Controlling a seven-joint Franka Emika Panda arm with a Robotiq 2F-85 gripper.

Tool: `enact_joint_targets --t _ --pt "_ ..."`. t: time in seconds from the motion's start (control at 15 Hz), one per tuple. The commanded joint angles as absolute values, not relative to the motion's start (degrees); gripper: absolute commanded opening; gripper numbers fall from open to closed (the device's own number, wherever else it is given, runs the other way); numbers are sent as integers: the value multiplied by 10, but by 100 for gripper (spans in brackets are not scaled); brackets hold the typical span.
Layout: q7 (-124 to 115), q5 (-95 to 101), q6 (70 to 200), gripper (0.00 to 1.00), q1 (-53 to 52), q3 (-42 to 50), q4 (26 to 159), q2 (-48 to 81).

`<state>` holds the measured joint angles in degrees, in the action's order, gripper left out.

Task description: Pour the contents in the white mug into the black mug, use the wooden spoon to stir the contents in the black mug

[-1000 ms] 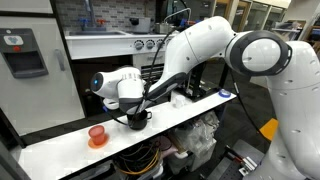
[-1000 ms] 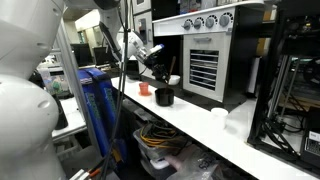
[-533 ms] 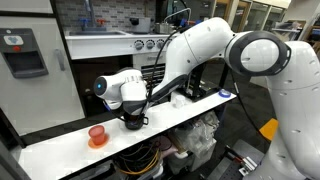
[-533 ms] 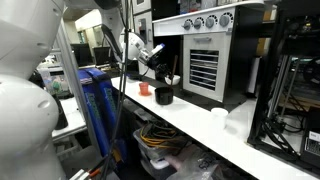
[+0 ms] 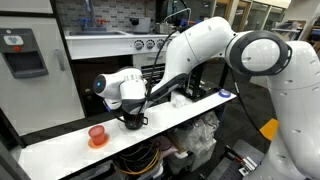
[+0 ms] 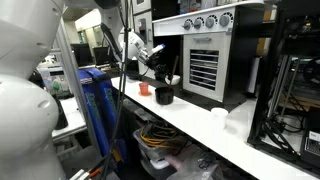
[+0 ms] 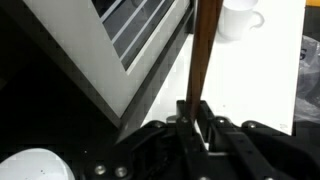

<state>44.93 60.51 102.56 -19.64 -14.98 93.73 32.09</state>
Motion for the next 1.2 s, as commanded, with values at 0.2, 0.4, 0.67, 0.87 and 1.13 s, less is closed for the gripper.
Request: enact_joint_targets --t 0.2,0.4,0.67,0.87,1.13 --pt "538 524 993 4 -194 -162 920 319" --pt "534 525 1000 4 -196 -157 918 320" --pt "502 540 1023 4 -198 -152 923 320" --pt "478 540 1038 4 -197 -152 924 321" --pt "443 542 1061 4 -196 -149 926 323"
